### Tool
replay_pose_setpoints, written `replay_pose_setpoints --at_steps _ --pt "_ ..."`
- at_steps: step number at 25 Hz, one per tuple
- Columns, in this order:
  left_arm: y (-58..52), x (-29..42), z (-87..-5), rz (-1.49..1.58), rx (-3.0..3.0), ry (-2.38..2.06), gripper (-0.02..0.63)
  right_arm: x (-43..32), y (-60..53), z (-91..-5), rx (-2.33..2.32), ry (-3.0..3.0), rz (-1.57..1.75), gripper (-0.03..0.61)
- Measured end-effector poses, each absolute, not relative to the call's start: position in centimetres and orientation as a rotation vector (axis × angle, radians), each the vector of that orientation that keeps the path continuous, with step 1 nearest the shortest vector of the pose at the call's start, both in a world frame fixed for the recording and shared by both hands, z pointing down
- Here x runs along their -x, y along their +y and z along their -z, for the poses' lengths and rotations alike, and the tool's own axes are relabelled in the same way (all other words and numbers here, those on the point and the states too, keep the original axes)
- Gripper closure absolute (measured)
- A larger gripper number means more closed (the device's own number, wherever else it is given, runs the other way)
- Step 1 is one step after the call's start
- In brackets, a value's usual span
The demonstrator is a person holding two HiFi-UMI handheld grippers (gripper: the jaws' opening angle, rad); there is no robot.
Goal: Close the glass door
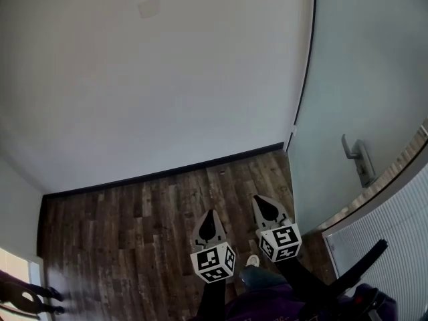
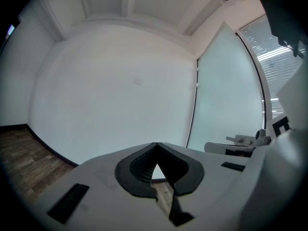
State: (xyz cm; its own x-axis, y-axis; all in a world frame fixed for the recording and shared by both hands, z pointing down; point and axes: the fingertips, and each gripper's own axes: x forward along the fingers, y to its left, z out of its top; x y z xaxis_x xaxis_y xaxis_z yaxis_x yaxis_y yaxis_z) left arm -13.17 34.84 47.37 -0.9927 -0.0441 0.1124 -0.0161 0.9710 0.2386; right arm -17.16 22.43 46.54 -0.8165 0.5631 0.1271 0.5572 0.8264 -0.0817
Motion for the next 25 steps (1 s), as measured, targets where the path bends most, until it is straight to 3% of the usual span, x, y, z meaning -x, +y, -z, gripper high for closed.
replay_pose_setpoints --at_steps 12,25 --pt "26.3 26.7 -47.0 0.372 -0.387 -2.955 0.614 27.8 14.7 -45.5 0.612 -2.947 -0.045 0.581" --pt "7.1 32.8 -46.0 0.163 -1.149 -2.738 0.614 28.8 -1.5 -44.7 -0.041 -3.045 -0.088 0.581"
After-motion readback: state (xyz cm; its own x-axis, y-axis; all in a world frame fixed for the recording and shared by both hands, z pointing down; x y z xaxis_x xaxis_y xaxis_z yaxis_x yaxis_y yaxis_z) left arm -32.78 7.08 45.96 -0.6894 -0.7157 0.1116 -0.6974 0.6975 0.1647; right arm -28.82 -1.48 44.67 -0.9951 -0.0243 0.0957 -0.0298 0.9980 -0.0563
